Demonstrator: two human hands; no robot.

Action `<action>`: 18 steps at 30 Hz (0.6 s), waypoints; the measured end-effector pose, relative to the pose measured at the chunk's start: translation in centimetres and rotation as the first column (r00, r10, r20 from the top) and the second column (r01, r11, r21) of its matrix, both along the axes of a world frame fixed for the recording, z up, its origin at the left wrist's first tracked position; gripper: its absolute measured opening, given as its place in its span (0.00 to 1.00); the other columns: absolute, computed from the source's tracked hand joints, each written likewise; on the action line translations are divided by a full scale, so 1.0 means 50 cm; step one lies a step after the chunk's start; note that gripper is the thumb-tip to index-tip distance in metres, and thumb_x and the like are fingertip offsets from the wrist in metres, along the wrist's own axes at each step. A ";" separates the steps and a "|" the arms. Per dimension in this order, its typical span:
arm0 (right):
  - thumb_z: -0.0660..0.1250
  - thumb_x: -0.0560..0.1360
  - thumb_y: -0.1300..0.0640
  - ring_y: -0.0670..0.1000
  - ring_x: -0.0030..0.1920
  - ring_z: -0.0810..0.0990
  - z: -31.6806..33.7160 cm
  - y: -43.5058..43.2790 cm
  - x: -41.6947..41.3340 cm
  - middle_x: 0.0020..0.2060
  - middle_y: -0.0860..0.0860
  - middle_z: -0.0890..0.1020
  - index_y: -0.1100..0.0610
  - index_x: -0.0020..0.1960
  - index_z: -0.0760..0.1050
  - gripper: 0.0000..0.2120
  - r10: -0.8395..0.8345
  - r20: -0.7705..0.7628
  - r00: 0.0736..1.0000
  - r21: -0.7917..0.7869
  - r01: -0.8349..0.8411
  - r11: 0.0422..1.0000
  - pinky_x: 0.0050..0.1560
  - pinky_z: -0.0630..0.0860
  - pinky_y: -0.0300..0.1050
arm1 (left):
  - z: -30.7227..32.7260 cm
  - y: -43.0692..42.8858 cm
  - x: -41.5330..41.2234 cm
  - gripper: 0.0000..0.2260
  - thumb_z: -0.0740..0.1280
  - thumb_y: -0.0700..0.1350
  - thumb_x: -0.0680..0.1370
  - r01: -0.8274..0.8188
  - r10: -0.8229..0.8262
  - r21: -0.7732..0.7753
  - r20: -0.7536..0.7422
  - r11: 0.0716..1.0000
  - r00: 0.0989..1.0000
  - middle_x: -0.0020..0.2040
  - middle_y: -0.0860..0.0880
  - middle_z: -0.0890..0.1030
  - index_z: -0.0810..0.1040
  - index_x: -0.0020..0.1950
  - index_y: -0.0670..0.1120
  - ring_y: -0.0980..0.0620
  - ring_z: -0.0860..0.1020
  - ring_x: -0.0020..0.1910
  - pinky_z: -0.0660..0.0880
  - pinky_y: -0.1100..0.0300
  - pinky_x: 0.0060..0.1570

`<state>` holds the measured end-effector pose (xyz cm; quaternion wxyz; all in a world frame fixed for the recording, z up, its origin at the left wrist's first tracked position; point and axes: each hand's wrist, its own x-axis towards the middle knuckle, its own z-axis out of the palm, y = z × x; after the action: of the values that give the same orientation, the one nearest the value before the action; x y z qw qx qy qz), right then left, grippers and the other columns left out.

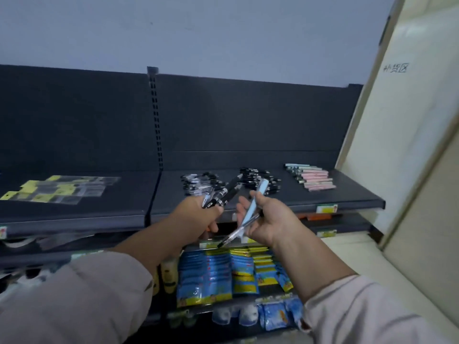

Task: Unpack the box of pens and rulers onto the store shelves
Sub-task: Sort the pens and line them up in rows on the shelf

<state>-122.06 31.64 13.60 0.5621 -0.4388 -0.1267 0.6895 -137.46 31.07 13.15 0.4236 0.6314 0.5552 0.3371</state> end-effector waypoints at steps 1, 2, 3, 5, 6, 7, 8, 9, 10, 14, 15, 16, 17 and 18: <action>0.56 0.83 0.53 0.51 0.39 0.77 0.001 -0.001 0.024 0.42 0.54 0.79 0.53 0.47 0.73 0.10 -0.016 0.004 1.000 -0.002 0.016 1.000 0.39 0.72 0.44 | 0.002 0.004 0.020 0.08 0.63 0.45 0.79 0.013 -0.013 -0.007 0.013 1.000 1.000 0.27 0.48 0.77 0.73 0.41 0.45 0.55 0.69 0.18 0.63 0.69 0.19; 0.56 0.82 0.54 0.49 0.37 0.76 0.001 -0.002 0.046 0.41 0.54 0.80 0.53 0.47 0.73 0.09 -0.026 0.005 1.000 -0.005 0.026 1.000 0.37 0.71 0.43 | 0.004 0.008 0.039 0.08 0.63 0.45 0.80 0.022 -0.021 -0.017 0.027 1.000 0.999 0.28 0.48 0.78 0.73 0.41 0.45 0.55 0.69 0.19 0.62 0.69 0.18; 0.56 0.82 0.56 0.49 0.35 0.75 -0.001 -0.001 0.065 0.41 0.54 0.80 0.54 0.47 0.73 0.09 -0.026 0.007 1.000 -0.007 0.026 1.000 0.36 0.70 0.43 | 0.005 0.014 0.055 0.07 0.63 0.45 0.80 0.027 -0.026 -0.027 0.044 0.999 0.999 0.28 0.48 0.79 0.73 0.42 0.45 0.54 0.69 0.20 0.62 0.68 0.19; 0.55 0.82 0.62 0.49 0.35 0.76 -0.006 0.002 0.098 0.41 0.55 0.80 0.57 0.49 0.72 0.08 -0.010 0.014 1.000 0.001 0.010 1.000 0.37 0.72 0.42 | 0.004 0.030 0.085 0.06 0.63 0.46 0.79 0.041 -0.038 -0.044 0.083 0.998 0.996 0.30 0.47 0.80 0.73 0.45 0.45 0.52 0.69 0.22 0.62 0.67 0.20; 0.54 0.81 0.65 0.49 0.35 0.76 -0.009 0.004 0.113 0.42 0.56 0.80 0.58 0.49 0.72 0.08 -0.005 0.015 1.000 0.006 0.005 1.000 0.38 0.72 0.43 | 0.003 0.039 0.097 0.05 0.63 0.46 0.79 0.047 -0.041 -0.052 0.101 0.998 0.994 0.31 0.47 0.80 0.73 0.46 0.45 0.52 0.69 0.23 0.63 0.67 0.20; 0.54 0.80 0.67 0.49 0.36 0.76 -0.012 0.006 0.125 0.42 0.56 0.80 0.61 0.50 0.71 0.09 0.000 0.017 1.000 0.009 0.000 1.000 0.38 0.73 0.43 | 0.002 0.051 0.108 0.05 0.64 0.46 0.79 0.049 -0.041 -0.063 0.117 0.997 0.992 0.31 0.46 0.80 0.73 0.47 0.45 0.51 0.69 0.23 0.63 0.66 0.21; 0.54 0.80 0.68 0.49 0.36 0.77 -0.016 0.011 0.136 0.43 0.56 0.81 0.63 0.51 0.72 0.09 0.007 0.019 1.000 0.006 -0.007 1.000 0.38 0.75 0.42 | 0.000 0.064 0.118 0.05 0.64 0.47 0.79 0.048 -0.038 -0.078 0.133 0.996 0.990 0.31 0.46 0.80 0.73 0.47 0.45 0.51 0.69 0.23 0.63 0.65 0.22; 0.55 0.80 0.68 0.49 0.36 0.78 -0.020 0.017 0.145 0.43 0.56 0.81 0.65 0.53 0.73 0.09 0.015 0.023 1.000 0.000 -0.015 1.000 0.36 0.77 0.42 | -0.003 0.077 0.126 0.05 0.65 0.47 0.78 0.052 -0.037 -0.092 0.151 0.994 0.988 0.32 0.46 0.79 0.74 0.47 0.45 0.52 0.69 0.23 0.64 0.65 0.23; 0.56 0.80 0.67 0.49 0.36 0.79 -0.022 0.023 0.152 0.43 0.56 0.82 0.67 0.56 0.74 0.10 0.020 0.032 0.999 -0.006 -0.020 1.000 0.34 0.79 0.41 | -0.005 0.092 0.134 0.06 0.66 0.47 0.78 0.060 -0.043 -0.102 0.165 0.993 0.985 0.32 0.46 0.79 0.74 0.46 0.45 0.52 0.69 0.23 0.64 0.65 0.23; 0.57 0.81 0.65 0.51 0.39 0.81 -0.034 0.070 0.175 0.43 0.55 0.83 0.61 0.53 0.74 0.07 0.016 0.153 0.988 0.022 -0.020 1.000 0.33 0.80 0.42 | -0.017 0.160 0.161 0.07 0.69 0.46 0.76 0.085 -0.068 -0.103 0.163 0.991 0.984 0.32 0.48 0.74 0.74 0.44 0.45 0.54 0.68 0.24 0.63 0.65 0.23; 0.57 0.81 0.64 0.51 0.40 0.81 -0.033 0.084 0.180 0.43 0.54 0.83 0.58 0.50 0.73 0.07 0.023 0.205 0.979 0.030 -0.029 0.999 0.34 0.79 0.44 | -0.019 0.182 0.168 0.07 0.69 0.46 0.76 0.091 -0.074 -0.100 0.166 0.991 0.983 0.32 0.48 0.74 0.74 0.45 0.45 0.54 0.68 0.25 0.63 0.64 0.24; 0.57 0.81 0.63 0.51 0.39 0.81 -0.031 0.099 0.186 0.42 0.53 0.83 0.56 0.48 0.73 0.07 0.034 0.260 0.965 0.035 -0.045 0.998 0.36 0.77 0.44 | -0.020 0.205 0.174 0.06 0.69 0.46 0.76 0.095 -0.078 -0.098 0.168 0.991 0.983 0.32 0.48 0.73 0.74 0.44 0.45 0.53 0.68 0.25 0.63 0.64 0.24; 0.57 0.81 0.62 0.51 0.39 0.80 -0.029 0.116 0.191 0.41 0.53 0.82 0.55 0.47 0.73 0.08 0.048 0.316 0.948 0.040 -0.064 0.997 0.37 0.75 0.43 | -0.021 0.230 0.180 0.06 0.69 0.46 0.76 0.098 -0.081 -0.097 0.170 0.990 0.982 0.32 0.48 0.74 0.73 0.44 0.45 0.53 0.69 0.25 0.63 0.64 0.24; 0.57 0.81 0.62 0.51 0.38 0.79 -0.028 0.136 0.196 0.41 0.53 0.81 0.54 0.47 0.73 0.08 0.061 0.372 0.926 0.046 -0.084 0.995 0.38 0.73 0.43 | -0.021 0.256 0.186 0.06 0.68 0.46 0.76 0.101 -0.083 -0.095 0.177 0.990 0.981 0.33 0.48 0.74 0.73 0.44 0.46 0.53 0.69 0.25 0.64 0.64 0.24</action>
<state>-112.26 38.42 12.19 0.5156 -0.5384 -0.2674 0.6106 -128.16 43.88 12.08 0.5175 0.6021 0.5032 0.3413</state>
